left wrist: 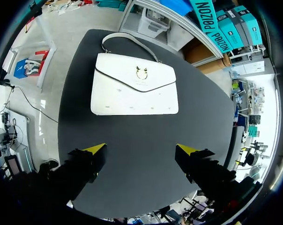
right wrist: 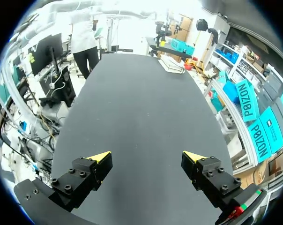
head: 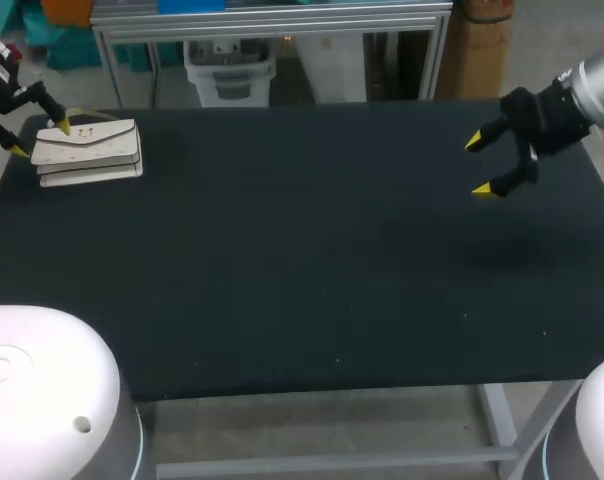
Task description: Pick up the bag, open it, inspect its contents, close it, and place it on the opposite side
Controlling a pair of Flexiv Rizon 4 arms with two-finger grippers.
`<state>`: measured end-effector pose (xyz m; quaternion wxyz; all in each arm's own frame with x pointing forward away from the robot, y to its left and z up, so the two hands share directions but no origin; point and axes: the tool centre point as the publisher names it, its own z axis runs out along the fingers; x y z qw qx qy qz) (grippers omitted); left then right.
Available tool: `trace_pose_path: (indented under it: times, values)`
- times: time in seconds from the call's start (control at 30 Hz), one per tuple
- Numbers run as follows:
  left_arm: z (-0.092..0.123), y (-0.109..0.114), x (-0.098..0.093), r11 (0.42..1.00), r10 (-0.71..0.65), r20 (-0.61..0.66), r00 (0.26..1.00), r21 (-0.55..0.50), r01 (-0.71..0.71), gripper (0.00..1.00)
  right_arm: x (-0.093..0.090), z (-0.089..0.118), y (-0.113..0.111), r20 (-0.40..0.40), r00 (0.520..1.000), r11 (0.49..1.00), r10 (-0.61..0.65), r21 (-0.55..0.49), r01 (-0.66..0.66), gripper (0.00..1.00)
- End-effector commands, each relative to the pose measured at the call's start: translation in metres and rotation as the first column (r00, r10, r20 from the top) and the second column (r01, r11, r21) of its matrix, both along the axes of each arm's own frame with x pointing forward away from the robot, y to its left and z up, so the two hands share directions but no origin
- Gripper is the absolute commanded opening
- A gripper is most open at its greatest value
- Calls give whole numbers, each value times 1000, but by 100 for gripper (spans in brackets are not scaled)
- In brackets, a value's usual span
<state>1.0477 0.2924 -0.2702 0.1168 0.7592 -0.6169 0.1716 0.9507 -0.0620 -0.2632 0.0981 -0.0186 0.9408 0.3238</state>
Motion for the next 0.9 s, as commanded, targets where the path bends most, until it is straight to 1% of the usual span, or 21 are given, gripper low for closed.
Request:
trace_pose_path:
  times: [0.03,0.13,0.17,0.3,0.5,0.77,0.9]
  values:
    - [-11,13,16,999,0,-24,1000,-37,-1,100,7,-11,4,-26,999,999,-47,5,47,100]
    - [-16,17,20,1000,5,-28,1000,-27,-6,100,6,-14,11,-38,997,998,-60,-1,60,100]
    - [-18,20,22,1000,8,-30,1000,-26,-8,100,7,-17,16,-38,996,997,-75,-38,73,100]
    - [-27,26,27,999,23,-32,999,-31,-24,100,6,-24,29,-46,995,994,-86,-65,83,100]
    - [-36,31,34,998,26,-23,999,-52,-27,100,7,-34,42,-56,995,995,-78,-62,75,100]
    - [-53,47,43,995,25,-4,1000,-93,-25,100,7,-45,56,-73,995,996,-62,-69,57,100]
    - [-62,56,53,994,28,2,1000,-106,-28,100,9,-49,62,-80,995,996,-63,-71,58,100]
